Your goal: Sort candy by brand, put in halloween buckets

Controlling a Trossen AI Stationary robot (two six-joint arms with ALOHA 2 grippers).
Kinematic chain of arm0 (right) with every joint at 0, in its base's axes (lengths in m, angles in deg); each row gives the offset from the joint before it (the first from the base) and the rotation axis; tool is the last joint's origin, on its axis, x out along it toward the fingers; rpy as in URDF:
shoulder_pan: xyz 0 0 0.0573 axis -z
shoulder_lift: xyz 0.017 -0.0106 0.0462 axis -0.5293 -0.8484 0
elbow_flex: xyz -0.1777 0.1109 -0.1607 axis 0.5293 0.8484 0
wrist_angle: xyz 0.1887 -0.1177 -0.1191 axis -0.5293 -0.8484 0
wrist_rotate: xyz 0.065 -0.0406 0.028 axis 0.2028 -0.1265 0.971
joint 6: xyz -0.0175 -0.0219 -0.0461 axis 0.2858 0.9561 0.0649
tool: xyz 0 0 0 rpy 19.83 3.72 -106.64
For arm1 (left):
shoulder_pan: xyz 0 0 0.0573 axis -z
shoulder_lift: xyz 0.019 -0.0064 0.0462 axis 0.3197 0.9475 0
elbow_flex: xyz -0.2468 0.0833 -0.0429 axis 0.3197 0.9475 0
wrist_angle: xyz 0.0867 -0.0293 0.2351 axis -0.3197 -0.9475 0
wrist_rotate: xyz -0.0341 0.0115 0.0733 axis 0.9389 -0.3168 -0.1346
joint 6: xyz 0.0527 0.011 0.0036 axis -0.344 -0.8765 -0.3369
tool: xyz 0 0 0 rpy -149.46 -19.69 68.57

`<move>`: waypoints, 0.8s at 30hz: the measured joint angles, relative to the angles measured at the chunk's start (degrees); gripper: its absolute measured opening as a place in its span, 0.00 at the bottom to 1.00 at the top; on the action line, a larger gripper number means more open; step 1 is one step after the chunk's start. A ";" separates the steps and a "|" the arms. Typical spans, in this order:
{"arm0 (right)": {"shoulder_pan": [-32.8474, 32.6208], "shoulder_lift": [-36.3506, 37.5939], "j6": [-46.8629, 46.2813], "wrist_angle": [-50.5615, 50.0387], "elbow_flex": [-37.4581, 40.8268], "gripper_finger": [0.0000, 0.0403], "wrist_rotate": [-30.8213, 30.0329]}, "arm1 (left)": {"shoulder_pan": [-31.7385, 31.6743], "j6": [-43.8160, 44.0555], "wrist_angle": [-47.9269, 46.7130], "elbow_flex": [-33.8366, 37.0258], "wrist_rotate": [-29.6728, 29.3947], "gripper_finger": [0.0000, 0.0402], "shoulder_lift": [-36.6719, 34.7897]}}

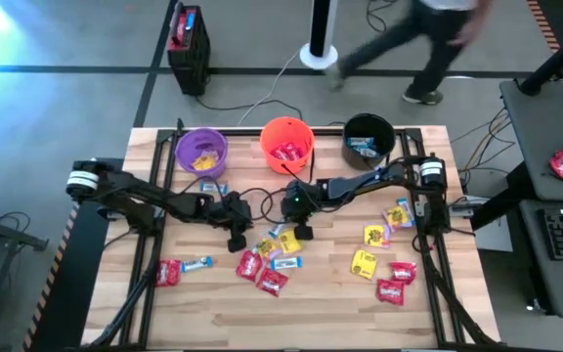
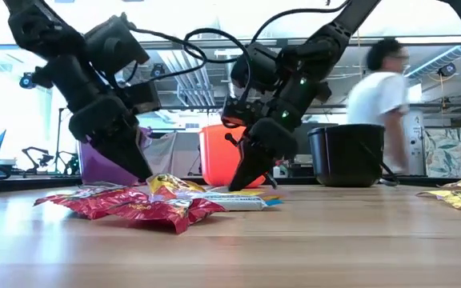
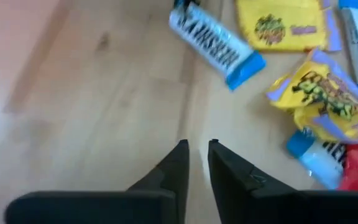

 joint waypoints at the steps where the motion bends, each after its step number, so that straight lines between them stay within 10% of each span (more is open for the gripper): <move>1: 0.02 0.67 0.08 -0.19 0.00 0.02 -0.82 | 0.00 -0.07 -1.91 -0.25 -0.78 0.13 -1.15; 11: 0.95 14.60 -4.64 -10.77 -0.11 0.02 -8.44 | -0.04 -0.39 -8.36 -0.72 -3.32 0.19 -12.86; 24: 19.21 31.01 -38.70 -37.38 -7.15 0.02 -24.59 | -0.09 1.35 -8.16 -1.34 -11.99 0.19 -20.60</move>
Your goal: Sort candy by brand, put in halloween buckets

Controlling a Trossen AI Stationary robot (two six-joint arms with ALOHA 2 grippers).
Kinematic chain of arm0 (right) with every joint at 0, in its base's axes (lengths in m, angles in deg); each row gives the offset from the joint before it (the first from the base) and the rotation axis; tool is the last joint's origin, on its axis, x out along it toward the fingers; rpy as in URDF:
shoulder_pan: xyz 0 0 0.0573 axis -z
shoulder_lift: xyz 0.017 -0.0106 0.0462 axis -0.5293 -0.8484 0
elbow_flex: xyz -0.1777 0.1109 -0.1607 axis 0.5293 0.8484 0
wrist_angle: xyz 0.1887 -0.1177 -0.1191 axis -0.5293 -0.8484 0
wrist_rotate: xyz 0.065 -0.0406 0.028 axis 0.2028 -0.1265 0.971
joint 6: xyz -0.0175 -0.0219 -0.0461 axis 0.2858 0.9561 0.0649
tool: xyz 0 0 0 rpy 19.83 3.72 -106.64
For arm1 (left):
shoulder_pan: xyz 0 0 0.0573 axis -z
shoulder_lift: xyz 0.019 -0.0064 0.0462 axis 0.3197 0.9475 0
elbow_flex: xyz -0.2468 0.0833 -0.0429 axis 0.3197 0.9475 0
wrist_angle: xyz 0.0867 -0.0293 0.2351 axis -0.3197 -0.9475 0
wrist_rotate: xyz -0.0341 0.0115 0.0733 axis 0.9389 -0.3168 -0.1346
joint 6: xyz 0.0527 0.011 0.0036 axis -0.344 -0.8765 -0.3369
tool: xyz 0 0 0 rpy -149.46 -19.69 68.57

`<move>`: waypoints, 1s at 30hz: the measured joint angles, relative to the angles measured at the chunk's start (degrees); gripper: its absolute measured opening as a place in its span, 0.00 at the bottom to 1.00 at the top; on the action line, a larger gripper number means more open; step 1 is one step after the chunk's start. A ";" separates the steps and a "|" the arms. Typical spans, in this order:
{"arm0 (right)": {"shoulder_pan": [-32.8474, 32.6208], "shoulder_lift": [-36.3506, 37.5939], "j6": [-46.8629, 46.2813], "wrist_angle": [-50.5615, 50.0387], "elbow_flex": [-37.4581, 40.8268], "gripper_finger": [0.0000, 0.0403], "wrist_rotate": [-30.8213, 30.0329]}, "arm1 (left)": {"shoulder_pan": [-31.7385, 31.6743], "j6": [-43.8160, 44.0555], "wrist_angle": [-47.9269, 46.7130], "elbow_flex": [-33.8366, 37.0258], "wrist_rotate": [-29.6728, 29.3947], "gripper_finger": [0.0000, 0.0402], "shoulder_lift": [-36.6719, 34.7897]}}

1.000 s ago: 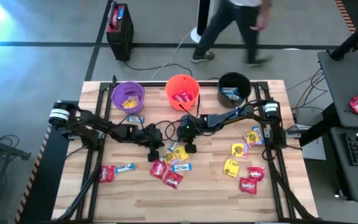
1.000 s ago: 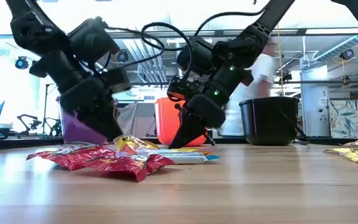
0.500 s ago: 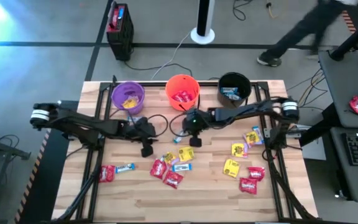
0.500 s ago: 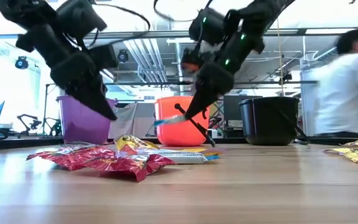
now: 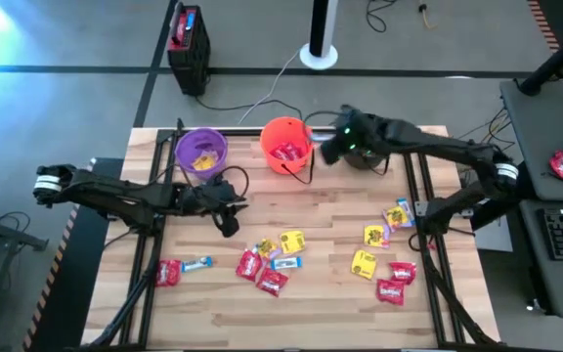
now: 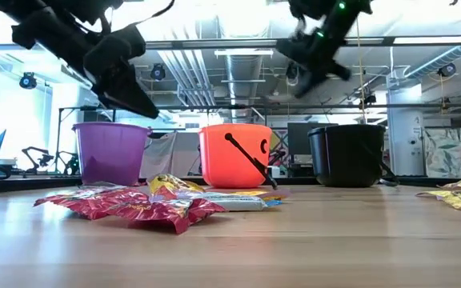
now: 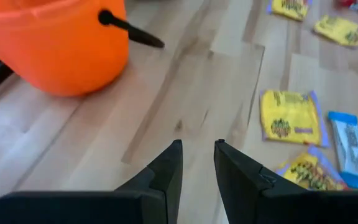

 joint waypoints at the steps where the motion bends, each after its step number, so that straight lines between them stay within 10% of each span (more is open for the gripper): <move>1: 1.47 0.37 -1.97 -3.64 -0.18 0.02 -1.25 | 0.00 0.09 -0.04 -0.42 -0.04 0.19 -0.04; 17: 8.09 -1.97 -14.01 -19.62 1.90 0.06 -13.10 | 0.00 -1.68 -5.52 -8.28 -0.22 0.19 5.42; 30: 8.28 -1.84 -14.17 -17.60 1.88 0.45 -13.32 | 0.00 -1.68 -8.39 -9.96 1.85 0.19 8.86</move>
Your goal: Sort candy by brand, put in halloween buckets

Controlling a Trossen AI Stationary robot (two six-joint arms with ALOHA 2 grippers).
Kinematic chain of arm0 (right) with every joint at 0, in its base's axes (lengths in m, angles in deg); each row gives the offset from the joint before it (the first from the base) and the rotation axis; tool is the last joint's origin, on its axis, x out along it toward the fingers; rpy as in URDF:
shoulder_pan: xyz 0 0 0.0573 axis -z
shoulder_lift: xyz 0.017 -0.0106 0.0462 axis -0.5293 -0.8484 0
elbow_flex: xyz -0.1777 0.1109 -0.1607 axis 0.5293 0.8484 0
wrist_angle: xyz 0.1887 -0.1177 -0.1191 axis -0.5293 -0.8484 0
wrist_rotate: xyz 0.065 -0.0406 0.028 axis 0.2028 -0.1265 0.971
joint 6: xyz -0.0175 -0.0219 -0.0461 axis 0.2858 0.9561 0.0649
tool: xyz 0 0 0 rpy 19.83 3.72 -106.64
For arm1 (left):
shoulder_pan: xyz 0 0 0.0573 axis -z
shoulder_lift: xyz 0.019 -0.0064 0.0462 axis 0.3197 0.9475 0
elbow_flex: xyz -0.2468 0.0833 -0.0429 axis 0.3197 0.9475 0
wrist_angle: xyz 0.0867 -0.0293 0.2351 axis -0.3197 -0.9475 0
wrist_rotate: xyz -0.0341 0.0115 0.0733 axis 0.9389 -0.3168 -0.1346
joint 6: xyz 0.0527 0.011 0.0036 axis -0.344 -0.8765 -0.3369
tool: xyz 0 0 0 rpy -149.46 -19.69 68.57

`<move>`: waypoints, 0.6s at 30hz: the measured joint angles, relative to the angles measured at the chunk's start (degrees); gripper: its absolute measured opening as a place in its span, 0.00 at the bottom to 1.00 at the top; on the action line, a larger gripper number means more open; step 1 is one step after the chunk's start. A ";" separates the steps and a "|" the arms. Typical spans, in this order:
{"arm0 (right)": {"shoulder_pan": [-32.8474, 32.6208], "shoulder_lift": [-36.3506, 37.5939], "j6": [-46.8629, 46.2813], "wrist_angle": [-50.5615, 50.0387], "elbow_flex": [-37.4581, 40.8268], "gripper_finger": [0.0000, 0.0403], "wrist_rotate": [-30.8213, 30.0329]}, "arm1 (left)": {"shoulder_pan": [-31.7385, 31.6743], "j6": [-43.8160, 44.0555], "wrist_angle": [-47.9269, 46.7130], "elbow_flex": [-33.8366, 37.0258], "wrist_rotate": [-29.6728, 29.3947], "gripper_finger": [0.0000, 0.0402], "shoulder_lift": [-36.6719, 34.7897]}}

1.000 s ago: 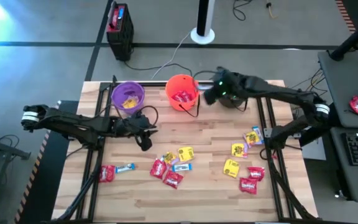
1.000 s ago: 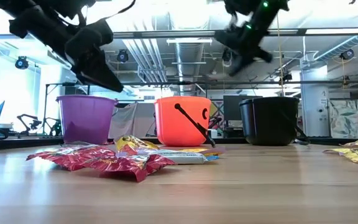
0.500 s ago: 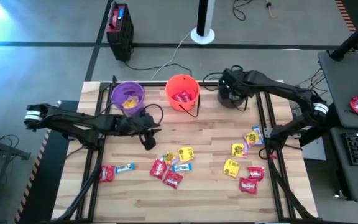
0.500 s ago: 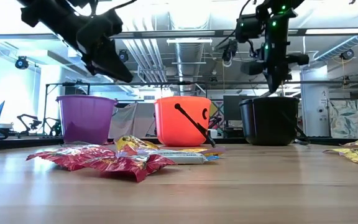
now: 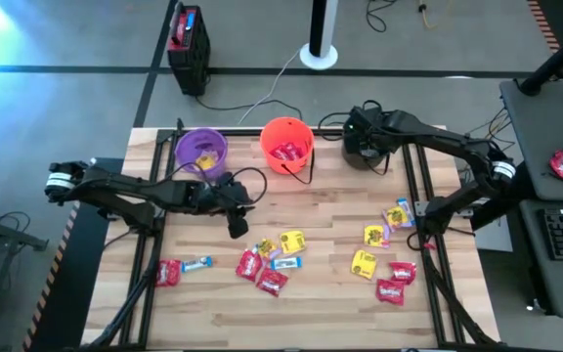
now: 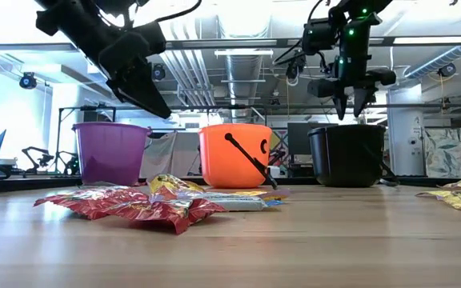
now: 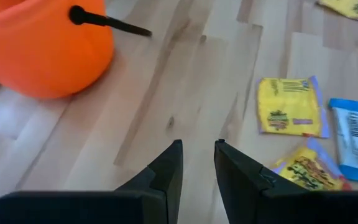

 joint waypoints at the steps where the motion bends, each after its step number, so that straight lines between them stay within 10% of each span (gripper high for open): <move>1: 0.00 0.10 0.56 0.06 0.00 0.48 0.05 | 0.00 -0.06 0.00 0.01 0.71 0.19 -0.18; 11: -3.79 1.86 11.81 13.41 0.00 0.56 15.47 | 1.40 7.80 0.00 0.05 22.59 0.19 -1.01; 18: -11.58 1.91 22.70 18.67 0.05 0.53 20.88 | 8.64 26.25 4.27 0.07 24.48 0.15 2.56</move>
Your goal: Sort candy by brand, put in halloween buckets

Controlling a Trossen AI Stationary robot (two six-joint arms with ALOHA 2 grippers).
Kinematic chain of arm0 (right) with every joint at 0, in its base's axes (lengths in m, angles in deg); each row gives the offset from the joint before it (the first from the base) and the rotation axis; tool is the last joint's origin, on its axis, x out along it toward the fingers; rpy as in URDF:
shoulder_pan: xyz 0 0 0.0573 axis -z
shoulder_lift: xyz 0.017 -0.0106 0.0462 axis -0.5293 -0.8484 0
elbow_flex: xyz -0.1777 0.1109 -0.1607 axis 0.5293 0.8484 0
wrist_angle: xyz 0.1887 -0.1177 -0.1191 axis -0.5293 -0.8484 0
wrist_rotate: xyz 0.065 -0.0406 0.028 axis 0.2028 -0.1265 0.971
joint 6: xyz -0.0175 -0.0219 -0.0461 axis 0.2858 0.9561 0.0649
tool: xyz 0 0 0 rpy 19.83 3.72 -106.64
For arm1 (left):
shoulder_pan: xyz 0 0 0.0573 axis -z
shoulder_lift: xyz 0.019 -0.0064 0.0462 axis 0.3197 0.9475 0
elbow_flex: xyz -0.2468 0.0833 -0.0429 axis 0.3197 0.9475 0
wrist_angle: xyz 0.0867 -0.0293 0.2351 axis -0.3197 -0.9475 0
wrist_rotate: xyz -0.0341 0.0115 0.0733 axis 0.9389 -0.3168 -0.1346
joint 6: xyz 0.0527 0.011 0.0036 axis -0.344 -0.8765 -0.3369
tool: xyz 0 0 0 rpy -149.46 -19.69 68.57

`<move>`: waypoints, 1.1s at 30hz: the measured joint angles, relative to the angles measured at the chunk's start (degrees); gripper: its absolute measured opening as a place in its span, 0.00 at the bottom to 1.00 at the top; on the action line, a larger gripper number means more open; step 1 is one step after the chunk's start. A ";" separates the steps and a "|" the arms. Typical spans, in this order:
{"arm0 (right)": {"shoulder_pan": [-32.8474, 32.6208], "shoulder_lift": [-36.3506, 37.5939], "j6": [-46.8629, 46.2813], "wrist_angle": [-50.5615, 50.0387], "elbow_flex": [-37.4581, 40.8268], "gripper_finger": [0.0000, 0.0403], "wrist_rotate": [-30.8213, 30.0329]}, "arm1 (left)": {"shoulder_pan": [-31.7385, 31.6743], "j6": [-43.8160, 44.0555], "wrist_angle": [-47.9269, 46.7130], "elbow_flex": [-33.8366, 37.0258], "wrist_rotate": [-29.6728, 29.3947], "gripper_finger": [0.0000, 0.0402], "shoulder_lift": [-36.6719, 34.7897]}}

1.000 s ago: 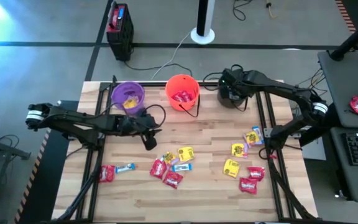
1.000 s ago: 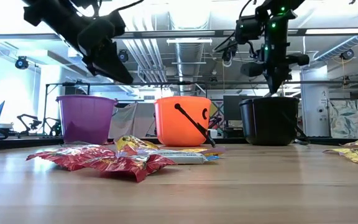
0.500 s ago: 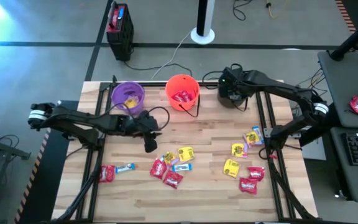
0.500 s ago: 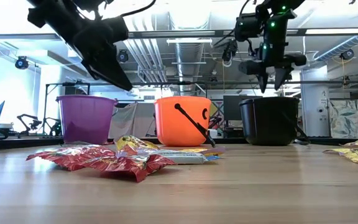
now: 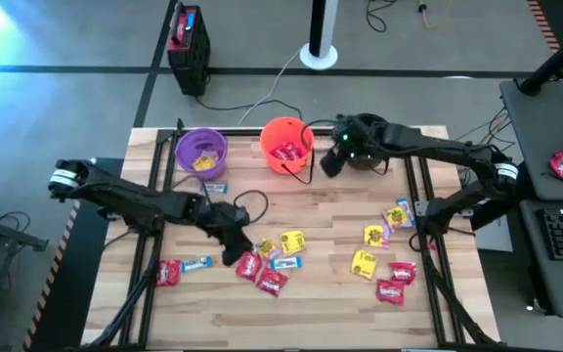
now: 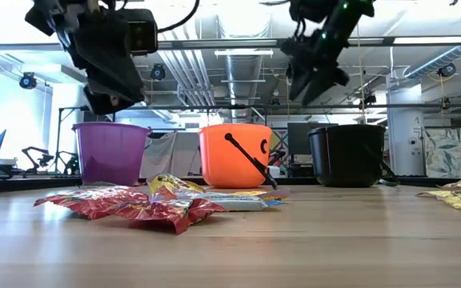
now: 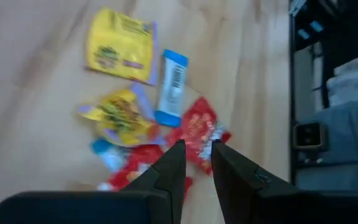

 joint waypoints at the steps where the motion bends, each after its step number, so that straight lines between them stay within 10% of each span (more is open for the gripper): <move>1: -1.44 0.13 2.16 0.55 0.17 0.53 1.24 | 1.13 2.70 0.79 -0.01 -1.47 0.15 0.88; 14: -15.55 0.85 19.05 28.34 10.47 0.53 26.47 | 7.44 16.25 -11.33 -8.48 -7.66 0.18 8.01; 33: -22.60 -21.42 19.17 44.15 16.43 0.53 24.96 | 8.24 13.38 -24.20 -14.34 -13.97 0.18 11.56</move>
